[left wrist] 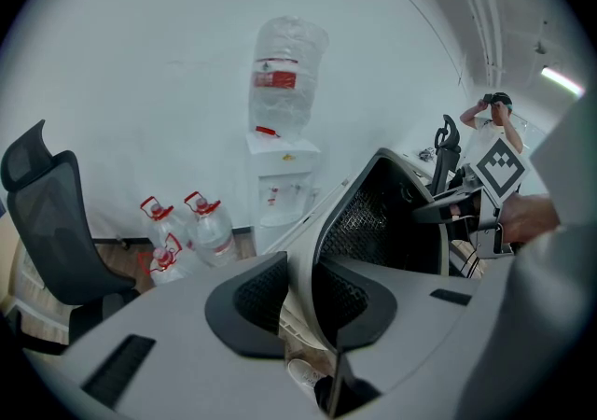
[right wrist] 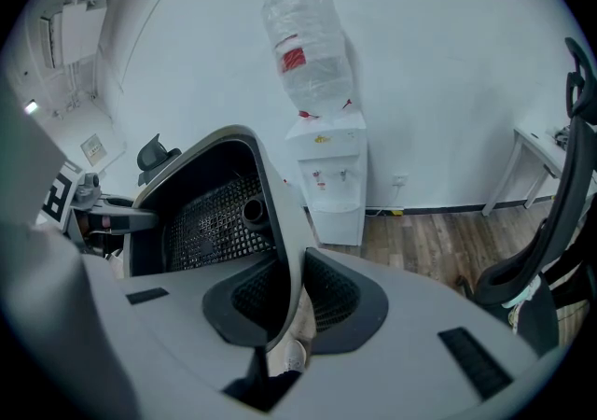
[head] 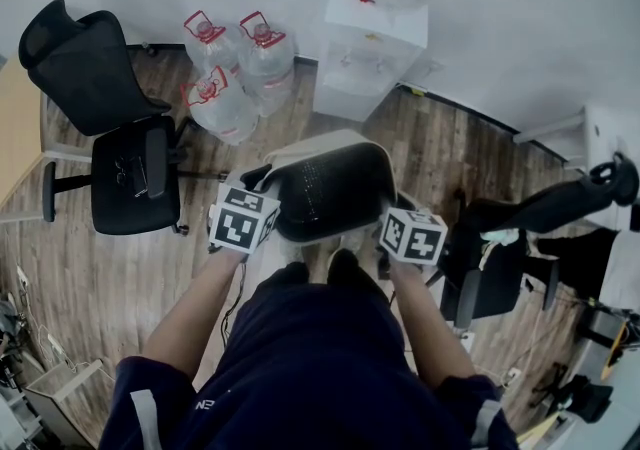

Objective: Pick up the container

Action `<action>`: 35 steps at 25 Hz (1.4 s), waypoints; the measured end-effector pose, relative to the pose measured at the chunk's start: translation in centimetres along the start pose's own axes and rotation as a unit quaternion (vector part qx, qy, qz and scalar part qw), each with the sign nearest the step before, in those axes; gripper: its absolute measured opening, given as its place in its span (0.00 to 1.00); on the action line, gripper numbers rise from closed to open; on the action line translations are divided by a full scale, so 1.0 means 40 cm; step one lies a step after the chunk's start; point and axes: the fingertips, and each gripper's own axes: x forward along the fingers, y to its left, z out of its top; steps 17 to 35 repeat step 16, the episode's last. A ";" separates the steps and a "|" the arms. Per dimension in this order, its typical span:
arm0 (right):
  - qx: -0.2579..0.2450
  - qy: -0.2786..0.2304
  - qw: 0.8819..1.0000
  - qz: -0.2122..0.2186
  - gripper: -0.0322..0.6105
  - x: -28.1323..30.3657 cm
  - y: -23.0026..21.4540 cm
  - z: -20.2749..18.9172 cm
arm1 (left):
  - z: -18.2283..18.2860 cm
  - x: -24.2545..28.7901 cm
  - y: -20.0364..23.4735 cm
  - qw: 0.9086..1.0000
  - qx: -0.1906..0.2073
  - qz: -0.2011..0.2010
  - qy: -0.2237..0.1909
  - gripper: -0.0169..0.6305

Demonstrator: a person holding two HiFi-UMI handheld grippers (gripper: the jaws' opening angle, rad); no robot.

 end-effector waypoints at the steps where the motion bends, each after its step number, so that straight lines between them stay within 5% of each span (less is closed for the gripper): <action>1: 0.001 0.001 1.000 0.000 0.15 0.001 -0.002 0.001 | 0.001 0.002 0.000 1.000 0.000 -0.001 0.001 0.16; 35: -0.003 0.008 1.000 -0.001 0.15 0.034 -0.013 0.026 | 0.022 0.035 0.019 1.000 -0.002 -0.002 0.006 0.16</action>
